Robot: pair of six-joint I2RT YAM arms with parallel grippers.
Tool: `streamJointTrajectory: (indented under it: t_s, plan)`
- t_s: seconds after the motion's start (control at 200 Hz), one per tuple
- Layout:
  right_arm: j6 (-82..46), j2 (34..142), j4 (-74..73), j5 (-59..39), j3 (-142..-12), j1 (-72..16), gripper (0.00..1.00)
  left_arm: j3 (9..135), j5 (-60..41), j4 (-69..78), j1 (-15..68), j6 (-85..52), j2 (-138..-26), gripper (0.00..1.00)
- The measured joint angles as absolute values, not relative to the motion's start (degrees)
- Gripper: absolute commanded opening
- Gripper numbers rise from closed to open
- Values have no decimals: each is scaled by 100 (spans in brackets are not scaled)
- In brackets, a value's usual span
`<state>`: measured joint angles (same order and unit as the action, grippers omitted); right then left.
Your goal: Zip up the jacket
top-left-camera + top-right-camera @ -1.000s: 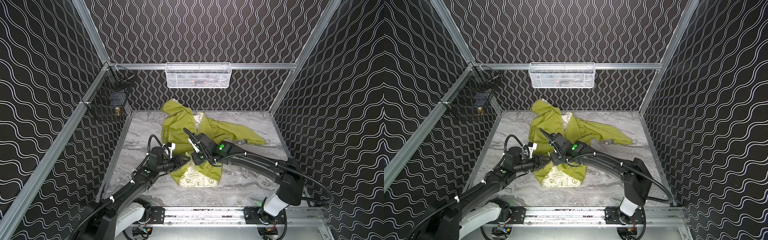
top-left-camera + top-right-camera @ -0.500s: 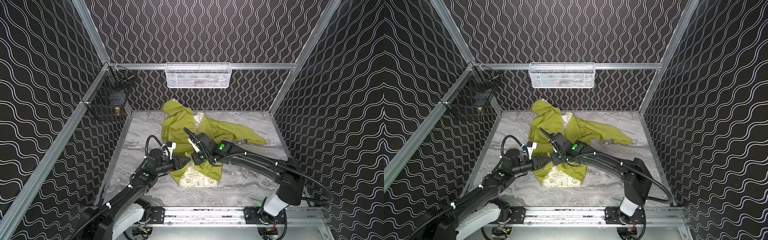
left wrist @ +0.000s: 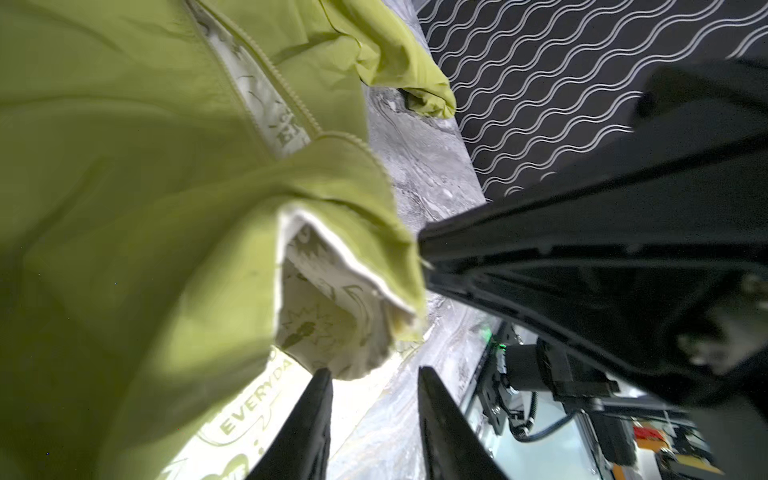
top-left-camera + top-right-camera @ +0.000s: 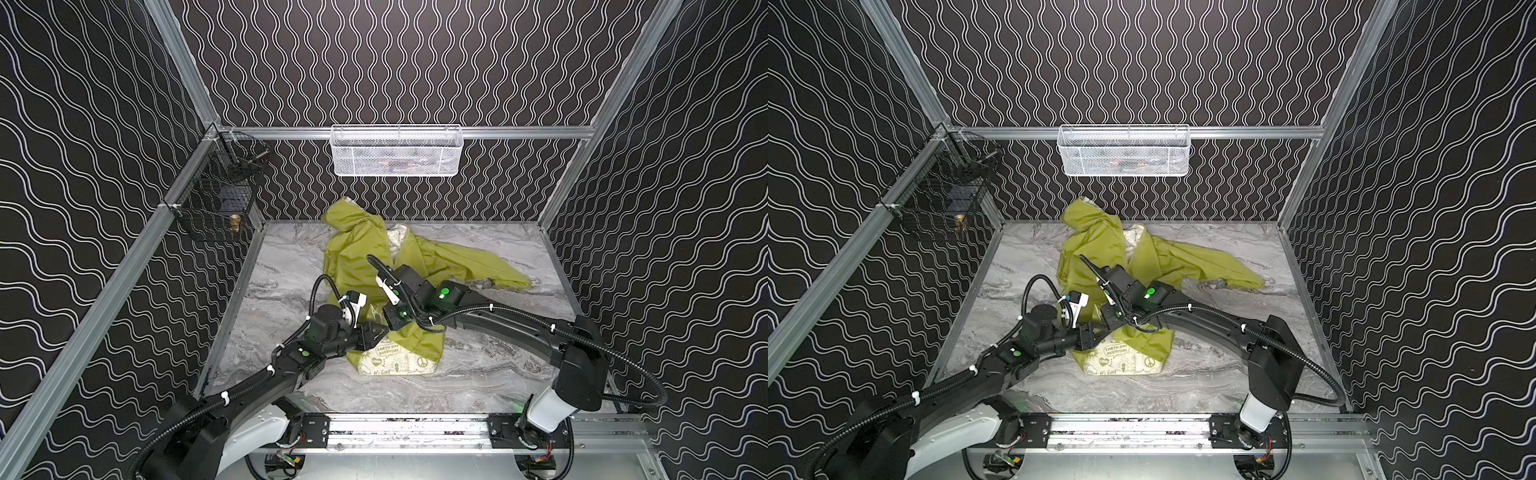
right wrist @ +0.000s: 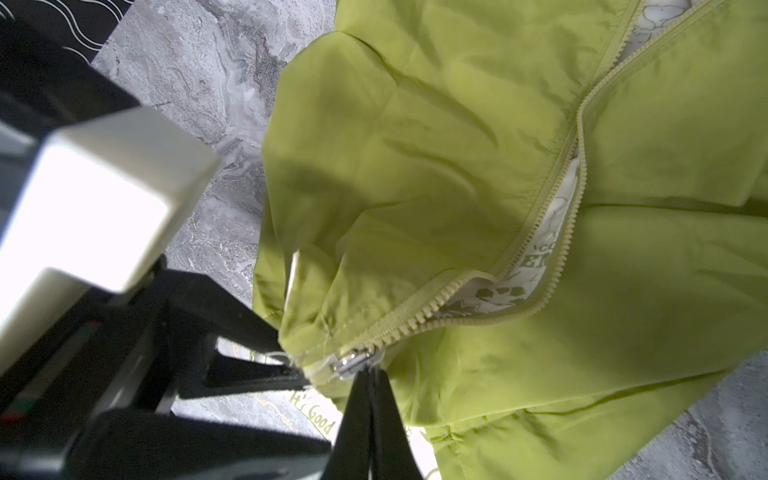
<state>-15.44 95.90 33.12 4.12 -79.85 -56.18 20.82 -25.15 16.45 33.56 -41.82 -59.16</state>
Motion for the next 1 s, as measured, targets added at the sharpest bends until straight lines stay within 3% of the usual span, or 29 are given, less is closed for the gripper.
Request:
streamJointTrajectory:
  t_s: [0.54, 0.766, 0.996]
  plan:
    - [-1544, 9590, 3264, 377, -7929, -5614, 0, 2064, -2344, 2434, 3374, -4167, -6438, 28]
    - [-1546, 9590, 3258, 379, -7915, -5614, 0, 2064, -2342, 2556, 3376, -4180, -6427, 0]
    - [-1557, 9590, 3247, 395, -7850, -5601, 0, 1944, -2327, 2598, 3376, -4195, -6420, 0]
